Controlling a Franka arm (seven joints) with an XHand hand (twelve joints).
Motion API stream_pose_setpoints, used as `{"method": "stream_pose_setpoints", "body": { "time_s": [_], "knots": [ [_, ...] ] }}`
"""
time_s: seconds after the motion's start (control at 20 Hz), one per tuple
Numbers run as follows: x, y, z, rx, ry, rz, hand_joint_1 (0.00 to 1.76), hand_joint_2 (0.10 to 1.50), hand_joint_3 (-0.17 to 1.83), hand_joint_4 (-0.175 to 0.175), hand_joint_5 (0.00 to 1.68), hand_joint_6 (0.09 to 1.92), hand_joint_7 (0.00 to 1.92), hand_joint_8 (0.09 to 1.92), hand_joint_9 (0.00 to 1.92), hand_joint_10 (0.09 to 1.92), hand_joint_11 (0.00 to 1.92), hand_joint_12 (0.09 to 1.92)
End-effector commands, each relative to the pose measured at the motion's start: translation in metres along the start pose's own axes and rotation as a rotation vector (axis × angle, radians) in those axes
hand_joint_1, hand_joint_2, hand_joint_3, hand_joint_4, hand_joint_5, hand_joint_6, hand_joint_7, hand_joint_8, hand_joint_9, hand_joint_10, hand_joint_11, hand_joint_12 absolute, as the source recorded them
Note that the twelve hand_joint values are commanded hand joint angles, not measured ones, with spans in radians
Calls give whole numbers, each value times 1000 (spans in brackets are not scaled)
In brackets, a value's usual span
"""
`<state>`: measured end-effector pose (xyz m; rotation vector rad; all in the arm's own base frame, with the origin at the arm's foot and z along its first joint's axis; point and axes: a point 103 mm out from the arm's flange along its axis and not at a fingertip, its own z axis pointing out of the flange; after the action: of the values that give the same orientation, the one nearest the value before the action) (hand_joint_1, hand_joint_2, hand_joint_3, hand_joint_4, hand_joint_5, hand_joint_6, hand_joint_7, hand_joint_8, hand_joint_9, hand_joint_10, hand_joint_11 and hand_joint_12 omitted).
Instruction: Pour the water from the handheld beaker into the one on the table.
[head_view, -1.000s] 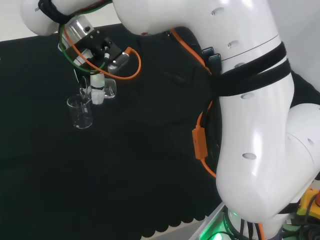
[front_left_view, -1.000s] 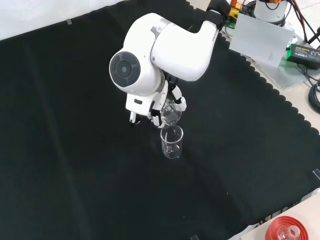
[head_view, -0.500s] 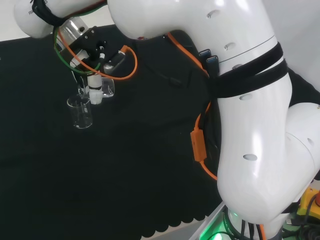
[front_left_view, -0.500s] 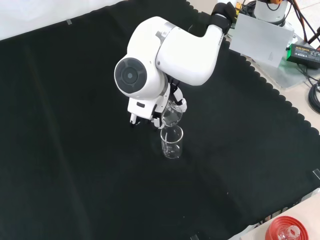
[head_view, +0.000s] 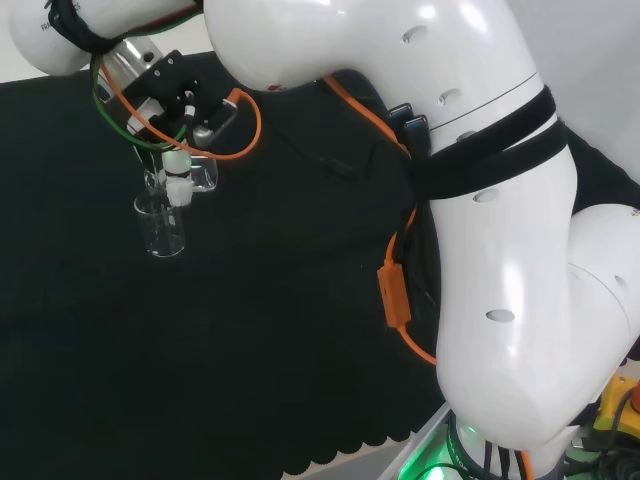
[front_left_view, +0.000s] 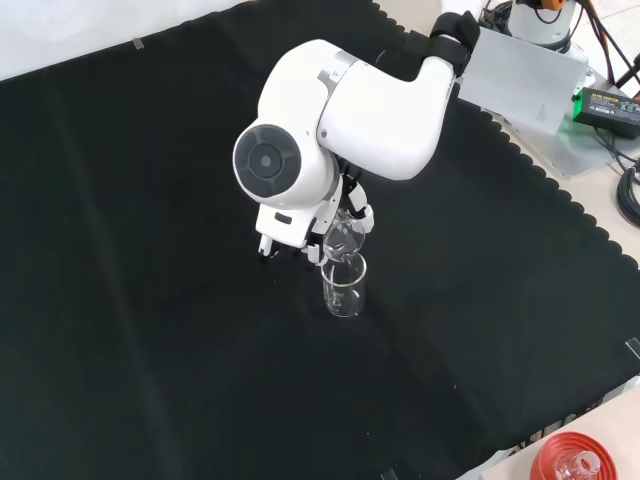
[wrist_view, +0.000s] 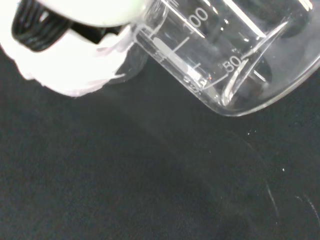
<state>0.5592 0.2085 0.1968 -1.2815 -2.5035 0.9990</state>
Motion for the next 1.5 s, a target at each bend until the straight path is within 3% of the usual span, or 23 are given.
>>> {"method": "stream_pose_setpoints", "body": {
  "time_s": [0.05,0.4,0.65,0.9,1.2,1.5],
  "knots": [
    [8,-1,7,33,-8,-8,1133,685,586,175,1305,584,1882,87,1537,87,393,1307],
    [11,2,4,50,-21,0,1134,682,594,175,1300,595,1881,87,1551,87,620,1207],
    [11,1,4,50,-23,-4,1136,684,590,175,1301,592,1885,87,1574,87,929,1037],
    [10,1,7,52,-24,-9,1137,685,588,171,1302,590,1887,87,1580,87,985,1011],
    [2,-3,10,54,-24,-5,1145,690,580,129,1303,587,1887,87,1590,87,1072,967],
    [8,-1,5,61,-33,-4,1147,692,578,118,1303,586,1888,87,1596,87,1099,956]
  ]
}}
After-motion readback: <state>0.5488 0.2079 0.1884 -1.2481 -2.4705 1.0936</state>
